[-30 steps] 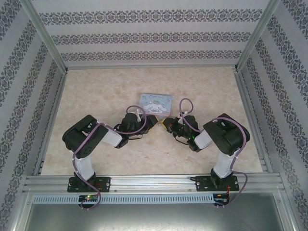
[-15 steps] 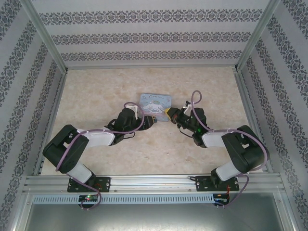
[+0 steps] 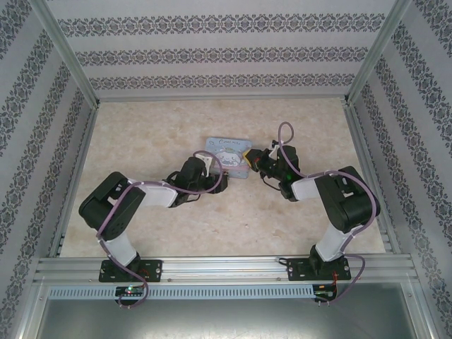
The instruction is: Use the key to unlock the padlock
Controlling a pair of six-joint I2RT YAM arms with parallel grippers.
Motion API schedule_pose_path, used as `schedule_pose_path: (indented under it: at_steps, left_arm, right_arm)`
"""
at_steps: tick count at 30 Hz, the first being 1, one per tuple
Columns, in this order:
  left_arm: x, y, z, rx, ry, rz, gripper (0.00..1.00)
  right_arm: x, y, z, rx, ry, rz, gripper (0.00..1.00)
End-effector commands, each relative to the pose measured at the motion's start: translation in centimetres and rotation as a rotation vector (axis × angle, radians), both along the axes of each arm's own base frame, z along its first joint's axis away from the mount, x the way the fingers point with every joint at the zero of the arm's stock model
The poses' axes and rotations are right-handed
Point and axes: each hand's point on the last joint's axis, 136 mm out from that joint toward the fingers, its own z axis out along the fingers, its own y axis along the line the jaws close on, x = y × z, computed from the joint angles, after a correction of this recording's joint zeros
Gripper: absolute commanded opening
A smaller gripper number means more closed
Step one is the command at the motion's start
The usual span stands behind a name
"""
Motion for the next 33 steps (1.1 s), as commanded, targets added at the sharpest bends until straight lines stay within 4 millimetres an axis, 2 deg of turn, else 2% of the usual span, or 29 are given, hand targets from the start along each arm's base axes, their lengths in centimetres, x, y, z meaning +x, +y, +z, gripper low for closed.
schedule_pose_path:
  at_steps: [1, 12, 23, 33]
  left_arm:
    - [1.2, -0.9, 0.6, -0.009, -0.059, -0.037, 0.64]
    - [2.5, -1.7, -0.9, -0.013, -0.087, -0.039, 0.63]
    - [2.9, -3.9, -1.4, -0.049, -0.071, -0.088, 0.63]
    - [3.0, -5.8, -0.8, -0.138, -0.061, -0.102, 0.63]
  right_arm:
    - [0.6, -0.1, 0.1, -0.002, -0.016, 0.012, 0.0]
    - [0.3, -0.8, -1.3, -0.017, 0.019, 0.005, 0.0]
    - [0.6, -0.6, -2.1, -0.021, 0.04, 0.006, 0.0]
    - [0.5, -0.5, -2.3, -0.028, 0.044, 0.001, 0.0]
